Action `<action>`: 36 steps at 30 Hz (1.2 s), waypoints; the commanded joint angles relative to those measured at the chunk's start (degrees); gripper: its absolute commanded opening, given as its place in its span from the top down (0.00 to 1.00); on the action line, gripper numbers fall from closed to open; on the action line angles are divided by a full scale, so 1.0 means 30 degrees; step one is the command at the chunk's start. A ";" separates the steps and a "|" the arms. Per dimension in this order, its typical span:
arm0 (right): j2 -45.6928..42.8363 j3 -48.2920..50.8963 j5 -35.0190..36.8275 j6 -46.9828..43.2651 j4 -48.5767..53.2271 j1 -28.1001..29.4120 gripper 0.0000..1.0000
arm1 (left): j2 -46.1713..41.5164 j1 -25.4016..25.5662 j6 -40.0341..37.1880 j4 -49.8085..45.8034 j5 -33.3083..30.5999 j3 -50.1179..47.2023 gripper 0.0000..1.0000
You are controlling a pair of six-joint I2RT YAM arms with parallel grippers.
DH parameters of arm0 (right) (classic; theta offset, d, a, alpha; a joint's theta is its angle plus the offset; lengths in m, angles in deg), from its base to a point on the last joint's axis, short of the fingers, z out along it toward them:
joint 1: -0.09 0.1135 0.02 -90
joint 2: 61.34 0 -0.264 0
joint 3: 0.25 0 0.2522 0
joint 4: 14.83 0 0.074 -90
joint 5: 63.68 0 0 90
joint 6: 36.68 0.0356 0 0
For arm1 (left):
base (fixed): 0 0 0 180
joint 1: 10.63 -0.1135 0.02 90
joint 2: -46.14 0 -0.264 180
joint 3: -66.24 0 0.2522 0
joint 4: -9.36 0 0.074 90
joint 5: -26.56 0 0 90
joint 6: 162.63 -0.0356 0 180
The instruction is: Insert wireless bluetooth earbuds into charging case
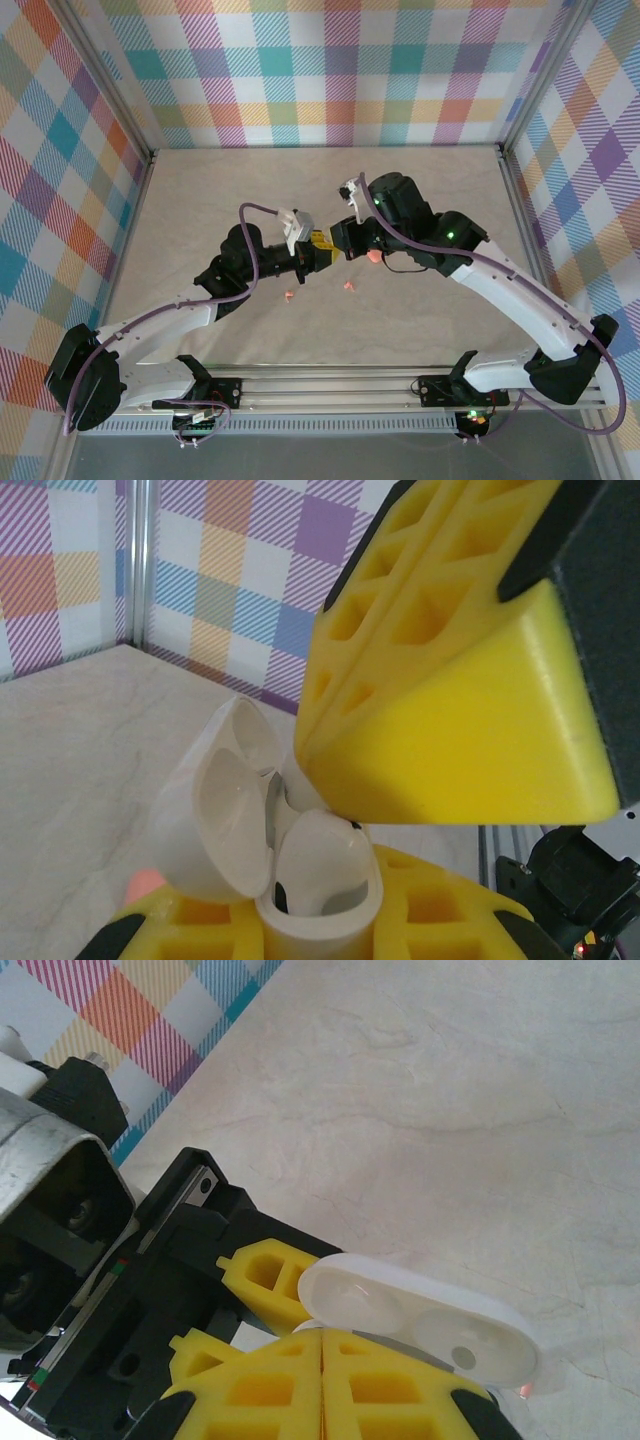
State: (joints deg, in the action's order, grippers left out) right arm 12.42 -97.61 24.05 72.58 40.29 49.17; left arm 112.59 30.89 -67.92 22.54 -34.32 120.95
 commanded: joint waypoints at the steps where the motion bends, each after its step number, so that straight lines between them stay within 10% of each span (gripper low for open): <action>1: -0.0262 0.0262 -0.0658 0.0052 -0.0177 0.0017 0.90 | -0.0529 0.0177 -0.0334 0.0923 0.0495 0.0105 1.00; 18: -0.2316 -0.0865 -0.2195 0.1862 0.1094 -0.2913 0.87 | -0.1480 0.0172 -0.1856 -0.0473 0.1933 0.0501 1.00; 28: -0.1705 -0.0701 -0.8312 0.3246 0.0770 -0.5668 0.41 | -0.1474 0.0185 -0.2998 -0.1880 0.3702 0.1539 1.00; 36: -0.0418 0.0004 -1.1963 0.3409 -0.0016 -0.6047 0.36 | -0.0872 0.0187 -0.3105 -0.2150 0.4773 0.2194 1.00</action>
State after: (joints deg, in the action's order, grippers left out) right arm 10.17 -98.09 -5.15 82.55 41.58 31.49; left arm 109.51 30.89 -76.01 15.98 -22.86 125.26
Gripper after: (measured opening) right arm 0.643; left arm 0.185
